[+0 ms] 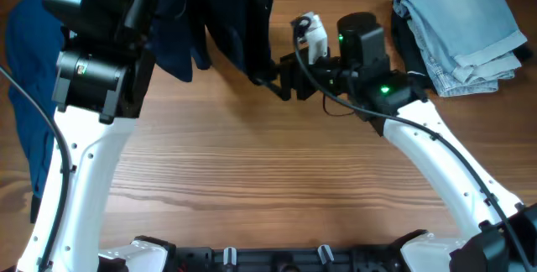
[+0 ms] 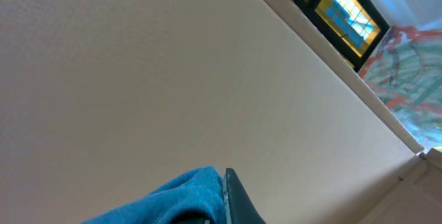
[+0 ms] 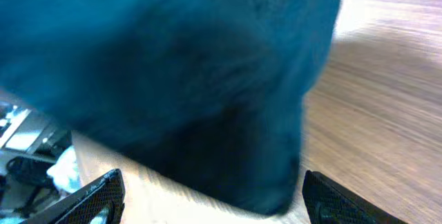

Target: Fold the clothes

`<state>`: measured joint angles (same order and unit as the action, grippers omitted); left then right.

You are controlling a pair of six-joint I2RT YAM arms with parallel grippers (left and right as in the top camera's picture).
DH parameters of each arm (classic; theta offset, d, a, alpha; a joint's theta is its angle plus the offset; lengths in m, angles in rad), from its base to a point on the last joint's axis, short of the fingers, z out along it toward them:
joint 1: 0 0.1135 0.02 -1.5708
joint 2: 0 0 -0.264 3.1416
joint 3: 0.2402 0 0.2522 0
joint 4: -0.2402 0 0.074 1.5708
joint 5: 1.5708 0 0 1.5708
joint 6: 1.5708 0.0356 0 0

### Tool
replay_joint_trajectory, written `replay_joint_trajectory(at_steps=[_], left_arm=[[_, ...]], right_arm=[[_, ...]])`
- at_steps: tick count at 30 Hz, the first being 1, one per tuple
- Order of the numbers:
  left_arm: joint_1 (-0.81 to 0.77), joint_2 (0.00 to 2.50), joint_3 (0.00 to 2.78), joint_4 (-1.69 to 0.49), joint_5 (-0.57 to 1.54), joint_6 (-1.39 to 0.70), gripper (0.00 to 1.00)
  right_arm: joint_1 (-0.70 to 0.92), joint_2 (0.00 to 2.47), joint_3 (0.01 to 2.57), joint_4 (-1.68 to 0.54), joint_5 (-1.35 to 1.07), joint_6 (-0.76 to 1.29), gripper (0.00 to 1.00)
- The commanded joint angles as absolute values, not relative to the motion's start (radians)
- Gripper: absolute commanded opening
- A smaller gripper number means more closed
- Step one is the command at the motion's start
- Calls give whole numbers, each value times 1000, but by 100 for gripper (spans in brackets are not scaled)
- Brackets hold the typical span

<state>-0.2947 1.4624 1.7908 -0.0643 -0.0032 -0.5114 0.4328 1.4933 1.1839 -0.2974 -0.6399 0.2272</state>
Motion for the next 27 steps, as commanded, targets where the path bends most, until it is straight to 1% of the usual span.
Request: replay_joint_trajectory(at_steps=[1,3,5,6,8,10,11,14,15,16,17,18,21,24,27], left_arm=[[-300,1442,1809,-60,-20,-514,4],[-311,1441,1809,-65,-20,-514,4],[-320,1437,1809,-82,-16,-514,4],[-320,1431,1809,-93,-13,-514,4],[-323,1420,1809,-98,-9,-514,4],[-324,1407,1809,-98,-9,-514,4],[-324,1405,1809,-99,-9,-514,4],[-323,1390,1809,-130,-9,-513,4],[-319,1385,1809,-153,-11,-502,4],[-310,1378,1809,-186,-14,-502,4],[-300,1374,1809,-210,-13,-503,4],[-286,1367,1809,-245,-14,-502,4],[-236,1353,1809,-365,-14,-502,4],[-185,1353,1809,-492,-17,-502,4],[-131,1357,1808,-684,-76,-501,4]], right_arm=[[458,1498,1178,-290,-611,294,84],[459,1502,1177,-269,-529,338,84],[463,1530,1177,-185,-489,397,84],[472,1565,1177,-136,-485,426,83],[492,1615,1177,-104,-487,459,83],[521,1654,1177,-102,-453,476,80],[531,1665,1177,-102,-413,483,76],[535,1679,1177,-106,-293,503,70],[535,1678,1177,-106,-252,497,64],[533,1678,1177,-105,-243,497,45],[528,1679,1177,-105,-239,497,17],[520,1677,1178,-112,-240,498,4],[502,1631,1178,-197,-241,444,4],[468,1529,1178,-325,-244,393,4],[421,1397,1178,-443,-244,362,4]])
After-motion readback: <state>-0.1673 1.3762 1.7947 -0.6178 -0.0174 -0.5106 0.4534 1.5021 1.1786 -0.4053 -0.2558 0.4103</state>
